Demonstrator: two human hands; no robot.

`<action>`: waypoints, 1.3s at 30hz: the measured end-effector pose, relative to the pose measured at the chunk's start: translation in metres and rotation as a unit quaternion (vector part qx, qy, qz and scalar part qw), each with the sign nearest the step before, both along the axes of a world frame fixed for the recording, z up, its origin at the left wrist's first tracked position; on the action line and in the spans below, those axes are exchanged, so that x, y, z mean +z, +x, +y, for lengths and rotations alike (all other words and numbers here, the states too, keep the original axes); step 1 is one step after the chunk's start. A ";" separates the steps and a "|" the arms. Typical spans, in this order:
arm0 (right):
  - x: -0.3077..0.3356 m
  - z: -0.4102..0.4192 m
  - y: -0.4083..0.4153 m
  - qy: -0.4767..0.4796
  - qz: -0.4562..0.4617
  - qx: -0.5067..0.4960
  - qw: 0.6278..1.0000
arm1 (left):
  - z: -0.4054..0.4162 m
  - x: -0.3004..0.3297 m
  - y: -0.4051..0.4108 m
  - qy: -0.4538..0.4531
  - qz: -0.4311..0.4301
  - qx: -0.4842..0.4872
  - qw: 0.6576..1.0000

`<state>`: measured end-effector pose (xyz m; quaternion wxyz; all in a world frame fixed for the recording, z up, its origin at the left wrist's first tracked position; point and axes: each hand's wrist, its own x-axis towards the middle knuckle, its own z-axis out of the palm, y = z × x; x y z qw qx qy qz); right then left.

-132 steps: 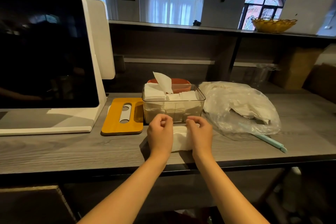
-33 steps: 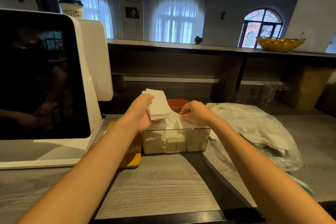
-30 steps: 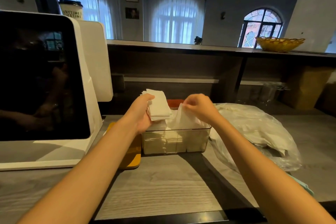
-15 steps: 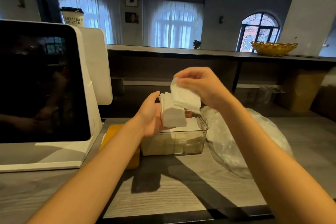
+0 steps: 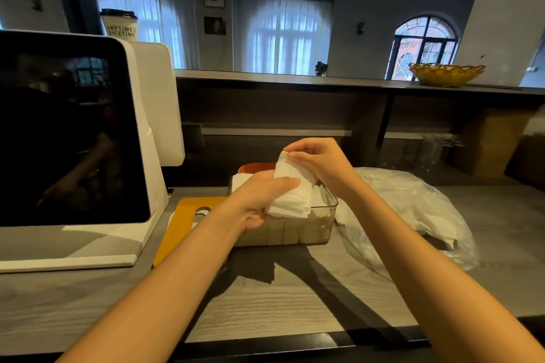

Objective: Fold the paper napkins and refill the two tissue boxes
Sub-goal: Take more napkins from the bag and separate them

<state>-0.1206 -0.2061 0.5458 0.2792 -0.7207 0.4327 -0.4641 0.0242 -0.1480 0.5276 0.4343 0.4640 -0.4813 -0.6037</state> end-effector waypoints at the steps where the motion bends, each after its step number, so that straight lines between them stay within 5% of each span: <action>1: 0.000 -0.001 -0.001 0.010 -0.013 0.000 1.000 | -0.001 0.000 0.000 0.009 0.017 0.017 1.000; 6: -0.005 -0.002 0.002 0.011 -0.080 -0.060 0.995 | -0.008 0.000 0.000 0.001 0.036 0.099 0.994; 9: -0.004 0.004 0.007 0.120 -0.189 -0.132 0.966 | -0.009 0.003 0.002 -0.029 0.079 0.166 0.983; 14: 0.002 0.021 0.032 0.297 -0.199 -0.017 0.934 | -0.011 0.013 -0.001 -0.055 0.011 0.156 0.986; 20: 0.014 -0.002 0.035 0.313 -0.142 -0.174 0.923 | -0.025 0.014 0.015 -0.086 -0.150 0.133 0.976; 30: -0.026 -0.029 0.043 0.356 0.170 -0.153 0.906 | -0.036 -0.002 0.027 0.023 -0.093 0.160 0.982; 39: -0.030 -0.028 0.038 0.381 0.139 -0.115 0.907 | -0.041 -0.010 0.035 0.029 -0.087 0.163 0.982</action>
